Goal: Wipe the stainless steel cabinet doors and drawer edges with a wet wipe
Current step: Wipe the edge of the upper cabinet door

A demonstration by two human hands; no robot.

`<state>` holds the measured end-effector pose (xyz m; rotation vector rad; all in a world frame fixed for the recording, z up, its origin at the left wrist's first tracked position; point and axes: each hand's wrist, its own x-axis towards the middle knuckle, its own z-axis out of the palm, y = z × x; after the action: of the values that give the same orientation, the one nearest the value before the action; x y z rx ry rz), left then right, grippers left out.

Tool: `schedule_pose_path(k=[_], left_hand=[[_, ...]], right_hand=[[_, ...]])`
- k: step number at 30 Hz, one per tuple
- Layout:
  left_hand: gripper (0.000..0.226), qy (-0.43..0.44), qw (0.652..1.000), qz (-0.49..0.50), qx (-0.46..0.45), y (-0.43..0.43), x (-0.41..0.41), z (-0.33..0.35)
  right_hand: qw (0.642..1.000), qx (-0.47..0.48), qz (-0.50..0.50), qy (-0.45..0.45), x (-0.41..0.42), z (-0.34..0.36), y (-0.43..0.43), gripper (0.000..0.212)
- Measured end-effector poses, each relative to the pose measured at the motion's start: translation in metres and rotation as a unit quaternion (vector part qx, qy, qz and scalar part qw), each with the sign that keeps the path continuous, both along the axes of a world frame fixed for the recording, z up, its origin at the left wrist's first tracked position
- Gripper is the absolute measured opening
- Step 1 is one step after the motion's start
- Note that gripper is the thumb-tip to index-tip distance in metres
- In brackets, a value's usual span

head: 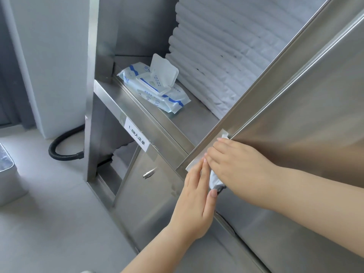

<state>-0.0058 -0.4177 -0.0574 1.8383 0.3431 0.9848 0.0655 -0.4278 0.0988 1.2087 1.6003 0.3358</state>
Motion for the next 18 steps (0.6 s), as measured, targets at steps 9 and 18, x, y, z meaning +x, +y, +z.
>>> schedule_pose_path(k=[9, 18], left_hand=[[0.058, 0.035, 0.998, 0.002, -0.050, 0.001, -0.001, -0.040], [0.058, 0.045, 0.999, 0.005, -0.028, 0.002, -0.002, -0.034]], right_hand=[[0.998, -0.063, -0.014, 0.015, -0.007, -0.026, 0.014, 0.038], [0.997, -0.045, 0.038, 0.052, 0.009, -0.023, 0.010, 0.030]])
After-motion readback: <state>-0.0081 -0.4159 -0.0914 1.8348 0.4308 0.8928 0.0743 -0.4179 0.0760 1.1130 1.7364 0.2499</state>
